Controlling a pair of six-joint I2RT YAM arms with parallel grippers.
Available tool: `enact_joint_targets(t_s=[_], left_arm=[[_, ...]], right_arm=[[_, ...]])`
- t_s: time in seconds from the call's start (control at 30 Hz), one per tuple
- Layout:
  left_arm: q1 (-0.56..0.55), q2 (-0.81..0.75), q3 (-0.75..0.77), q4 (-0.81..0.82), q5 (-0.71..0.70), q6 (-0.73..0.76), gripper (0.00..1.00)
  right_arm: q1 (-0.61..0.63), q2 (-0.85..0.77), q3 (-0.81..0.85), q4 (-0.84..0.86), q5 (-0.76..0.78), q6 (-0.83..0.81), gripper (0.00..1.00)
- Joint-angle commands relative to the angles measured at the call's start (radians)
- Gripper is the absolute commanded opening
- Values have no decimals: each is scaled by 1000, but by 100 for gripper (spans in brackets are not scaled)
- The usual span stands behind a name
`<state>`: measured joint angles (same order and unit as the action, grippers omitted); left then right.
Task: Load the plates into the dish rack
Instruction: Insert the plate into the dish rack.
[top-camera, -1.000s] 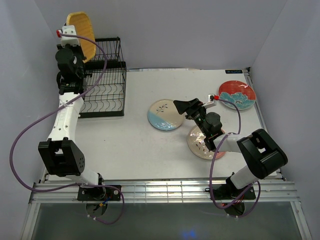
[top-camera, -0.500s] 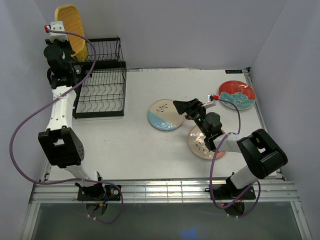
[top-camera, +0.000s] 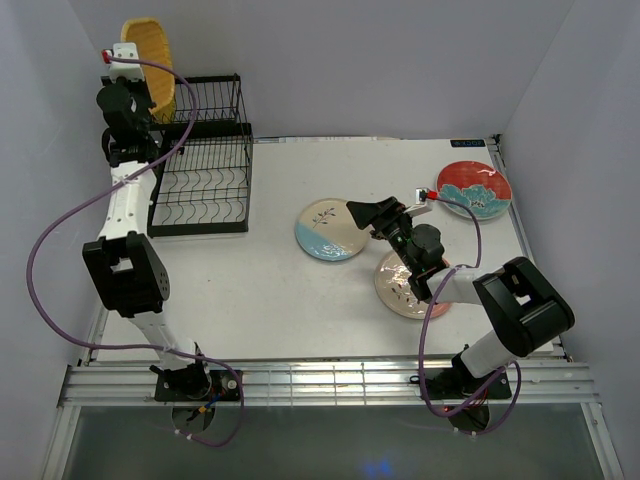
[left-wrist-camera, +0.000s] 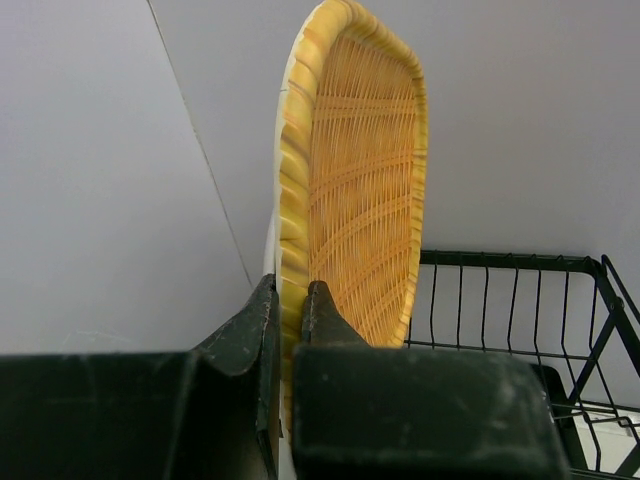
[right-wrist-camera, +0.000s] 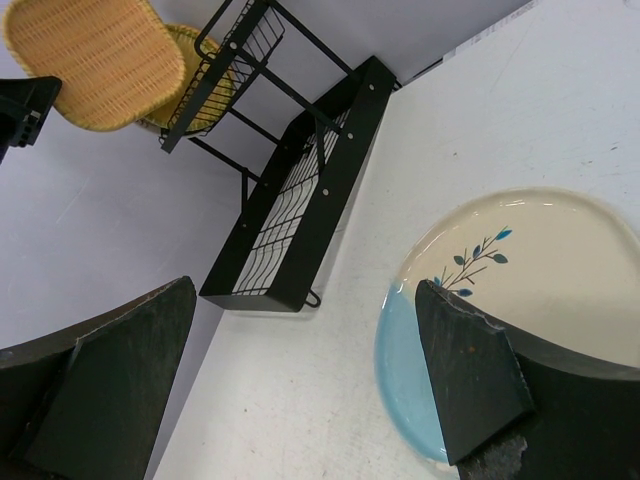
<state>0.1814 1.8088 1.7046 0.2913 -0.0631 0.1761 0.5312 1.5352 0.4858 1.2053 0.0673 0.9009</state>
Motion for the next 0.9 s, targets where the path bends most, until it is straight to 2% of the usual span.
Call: enact_joint_targets(t_s=[0.0,0.87], left_arm=[[7,-19,73,86,-1,3,0],[-46,182,234,57,-64,95,0]], right_arm=[[-4,11,14,43,-4,-13,96],[-4,43,33,53,-21,0,96]])
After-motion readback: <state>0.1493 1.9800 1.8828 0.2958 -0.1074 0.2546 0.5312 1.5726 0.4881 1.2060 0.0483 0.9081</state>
